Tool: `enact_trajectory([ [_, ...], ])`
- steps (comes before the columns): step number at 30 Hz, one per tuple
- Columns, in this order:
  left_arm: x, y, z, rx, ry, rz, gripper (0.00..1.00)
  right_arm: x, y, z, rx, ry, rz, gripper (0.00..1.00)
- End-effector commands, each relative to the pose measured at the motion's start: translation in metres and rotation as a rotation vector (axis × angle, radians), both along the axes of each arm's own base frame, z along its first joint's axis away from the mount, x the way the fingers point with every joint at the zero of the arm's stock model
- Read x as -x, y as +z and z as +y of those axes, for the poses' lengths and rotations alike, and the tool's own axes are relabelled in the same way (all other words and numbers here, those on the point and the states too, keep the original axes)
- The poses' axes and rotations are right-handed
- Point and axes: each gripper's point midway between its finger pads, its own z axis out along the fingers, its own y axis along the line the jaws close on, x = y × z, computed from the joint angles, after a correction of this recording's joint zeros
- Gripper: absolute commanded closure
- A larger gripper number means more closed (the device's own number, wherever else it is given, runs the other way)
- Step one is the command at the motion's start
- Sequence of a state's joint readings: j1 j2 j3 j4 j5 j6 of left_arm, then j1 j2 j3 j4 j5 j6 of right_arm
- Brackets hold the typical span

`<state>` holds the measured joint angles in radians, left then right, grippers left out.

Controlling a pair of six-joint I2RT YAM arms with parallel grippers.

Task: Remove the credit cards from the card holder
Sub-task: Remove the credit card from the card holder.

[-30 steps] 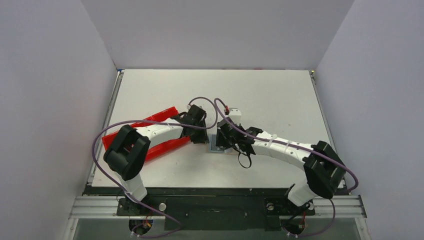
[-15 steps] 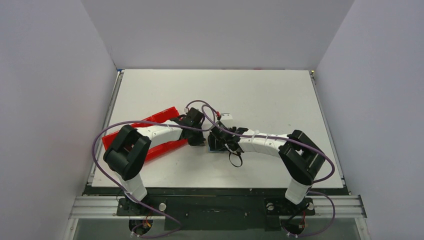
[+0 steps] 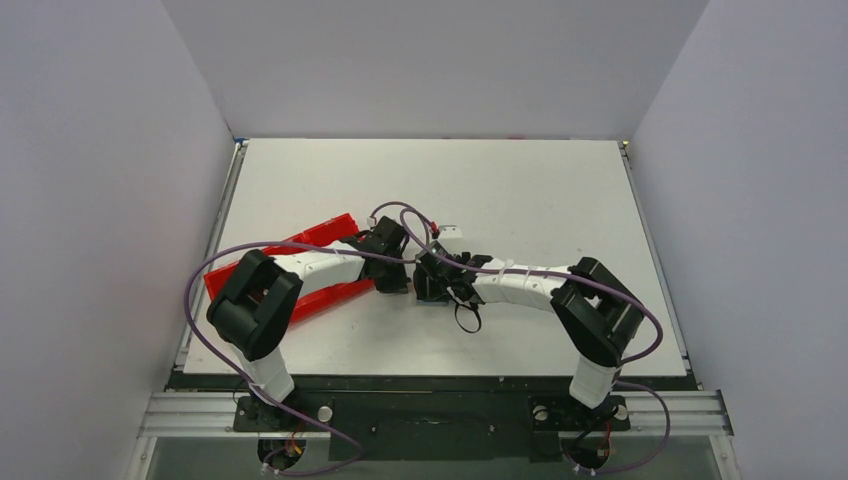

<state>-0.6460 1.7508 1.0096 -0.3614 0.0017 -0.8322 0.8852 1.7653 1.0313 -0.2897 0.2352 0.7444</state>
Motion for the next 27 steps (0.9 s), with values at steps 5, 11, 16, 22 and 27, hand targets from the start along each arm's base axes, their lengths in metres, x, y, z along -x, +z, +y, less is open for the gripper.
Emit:
enact_trajectory([
  [5, -0.006, 0.000, -0.002, 0.009, 0.013, -0.009, 1.00, -0.011, 0.009, 0.015, -0.028, 0.007, -0.036, 0.31],
  [11, -0.006, -0.003, -0.003, 0.005, 0.011, -0.003, 1.00, -0.010, 0.007, 0.016, -0.025, 0.015, -0.029, 0.30],
  [16, -0.006, -0.003, -0.003, 0.004, 0.012, -0.002, 1.00, -0.010, 0.002, 0.014, -0.005, 0.009, -0.020, 0.31],
  [22, -0.006, -0.003, -0.003, 0.003, 0.014, 0.002, 1.00, -0.006, -0.006, 0.009, 0.025, 0.011, 0.000, 0.36],
  [27, -0.006, -0.003, -0.002, 0.002, 0.015, 0.003, 1.00, -0.003, -0.009, 0.006, 0.033, 0.011, 0.010, 0.44],
])
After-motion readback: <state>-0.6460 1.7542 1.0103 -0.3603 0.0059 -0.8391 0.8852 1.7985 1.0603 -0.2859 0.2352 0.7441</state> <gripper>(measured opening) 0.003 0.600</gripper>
